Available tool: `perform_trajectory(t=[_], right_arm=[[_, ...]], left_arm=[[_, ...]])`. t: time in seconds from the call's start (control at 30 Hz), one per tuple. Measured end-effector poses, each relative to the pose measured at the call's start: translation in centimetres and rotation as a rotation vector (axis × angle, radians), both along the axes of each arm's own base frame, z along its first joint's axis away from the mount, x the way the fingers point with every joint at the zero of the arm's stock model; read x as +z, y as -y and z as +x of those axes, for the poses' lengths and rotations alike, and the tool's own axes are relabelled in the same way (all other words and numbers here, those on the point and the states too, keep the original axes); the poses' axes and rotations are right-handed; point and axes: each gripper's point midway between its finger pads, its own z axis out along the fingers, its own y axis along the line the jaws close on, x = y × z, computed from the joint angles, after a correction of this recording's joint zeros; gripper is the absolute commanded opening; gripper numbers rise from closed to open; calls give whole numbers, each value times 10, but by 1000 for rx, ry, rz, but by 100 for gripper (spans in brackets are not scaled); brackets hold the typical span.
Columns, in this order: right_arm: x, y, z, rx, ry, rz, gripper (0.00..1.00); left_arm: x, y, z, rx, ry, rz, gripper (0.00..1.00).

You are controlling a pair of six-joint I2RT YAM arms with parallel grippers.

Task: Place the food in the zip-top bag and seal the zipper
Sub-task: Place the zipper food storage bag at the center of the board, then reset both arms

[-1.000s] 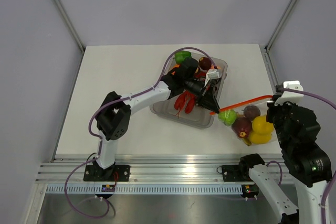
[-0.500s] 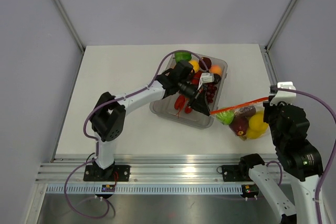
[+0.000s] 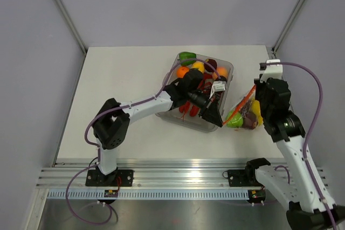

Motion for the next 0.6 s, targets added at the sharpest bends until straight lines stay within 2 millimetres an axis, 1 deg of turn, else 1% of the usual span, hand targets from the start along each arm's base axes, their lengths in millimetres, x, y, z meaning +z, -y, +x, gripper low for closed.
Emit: perform_trajectory(t=[0.03,0.07,0.1,0.13,0.17,0.2,0.23,0.27,0.3,0.33,0.4,0.47,0.57,0.6], right_arm=[[-5,-2,13,-5,-8,-5,7],[-11,-2,26,-13,-17,-5,31],[-19,-3,39,-24,-33,2,46],[-27,-1,52,-41,-50,7,59],[-37,3,62,-62,-71,17,69],[-46,4,69,-75,-96,28,84],[-53,5,74,-83,-116,43,91],[-58,5,77,-85,-127,54,94],[-58,4,78,-83,-126,67,99],[-56,3,78,-78,-121,79,99],[-44,0,79,-73,-86,106,100],[-26,-1,77,-75,-46,134,99],[-2,-3,73,-81,9,189,100],[5,-3,70,-84,24,206,100]], left_arm=[[4,6,-4,-1,2,-13,45],[9,12,-6,3,8,-32,54],[13,16,-9,5,-1,-40,60],[17,20,-11,12,-3,-52,69],[21,23,-9,26,-2,-64,93],[22,25,-7,44,1,-67,97],[22,25,-2,74,1,-64,99],[19,22,5,114,1,-53,99],[18,18,13,150,3,-43,99],[19,13,20,181,6,-37,99],[23,-1,39,259,16,-26,99],[36,-15,61,337,43,-39,99],[62,-41,91,454,99,-67,99],[70,-49,97,485,122,-77,99]])
